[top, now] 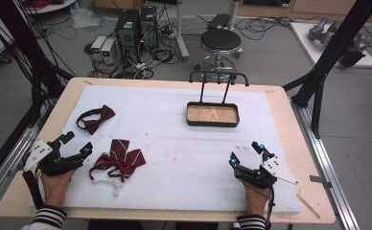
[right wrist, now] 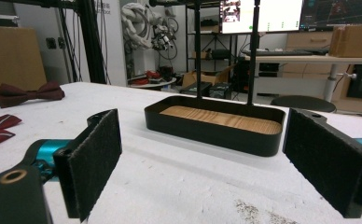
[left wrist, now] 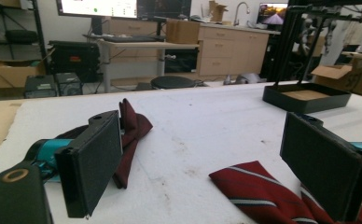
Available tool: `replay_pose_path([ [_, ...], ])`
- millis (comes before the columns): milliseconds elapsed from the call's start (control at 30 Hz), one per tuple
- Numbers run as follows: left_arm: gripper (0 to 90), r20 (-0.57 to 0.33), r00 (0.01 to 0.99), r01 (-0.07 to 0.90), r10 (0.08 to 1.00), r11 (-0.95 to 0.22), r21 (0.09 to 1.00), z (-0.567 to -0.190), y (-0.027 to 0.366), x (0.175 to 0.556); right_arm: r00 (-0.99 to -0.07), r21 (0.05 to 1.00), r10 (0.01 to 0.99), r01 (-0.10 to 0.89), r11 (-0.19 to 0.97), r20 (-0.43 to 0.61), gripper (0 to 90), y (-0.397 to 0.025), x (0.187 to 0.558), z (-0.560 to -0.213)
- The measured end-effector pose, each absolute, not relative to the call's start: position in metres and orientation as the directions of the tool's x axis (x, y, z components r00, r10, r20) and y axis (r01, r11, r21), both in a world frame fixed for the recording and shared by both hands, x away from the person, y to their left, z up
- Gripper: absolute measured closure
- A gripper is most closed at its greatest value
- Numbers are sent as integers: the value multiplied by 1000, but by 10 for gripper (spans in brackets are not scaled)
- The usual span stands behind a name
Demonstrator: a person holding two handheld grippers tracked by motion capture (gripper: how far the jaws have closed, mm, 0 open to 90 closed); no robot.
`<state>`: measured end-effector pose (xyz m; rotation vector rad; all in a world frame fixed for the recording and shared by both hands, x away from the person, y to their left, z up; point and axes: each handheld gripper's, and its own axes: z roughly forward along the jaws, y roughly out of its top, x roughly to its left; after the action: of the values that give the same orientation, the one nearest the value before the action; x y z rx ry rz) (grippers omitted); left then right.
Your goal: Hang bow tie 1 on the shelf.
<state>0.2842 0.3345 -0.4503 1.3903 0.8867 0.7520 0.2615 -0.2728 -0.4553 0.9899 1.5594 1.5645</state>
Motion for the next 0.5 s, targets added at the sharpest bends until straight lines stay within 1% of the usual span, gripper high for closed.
replay_pose_path([
  [200, 132, -38, 546, 64, 837, 3, 998, -433, 335, 287, -458, 999, 888, 34, -24, 37, 109, -273, 261, -455],
  [400, 131, 38, 624, 75, 781, -109, 991, -409, 332, 294, -459, 999, 888, 26, -23, 32, 109, -273, 261, -455],
  [467, 131, 65, 671, 83, 739, -162, 983, -398, 329, 299, -459, 999, 888, 28, -25, 35, 109, -273, 261, -455],
  [500, 132, 65, 671, 83, 739, -162, 983, -398, 329, 299, -459, 999, 888, 25, -22, 32, 109, -273, 261, -456],
])
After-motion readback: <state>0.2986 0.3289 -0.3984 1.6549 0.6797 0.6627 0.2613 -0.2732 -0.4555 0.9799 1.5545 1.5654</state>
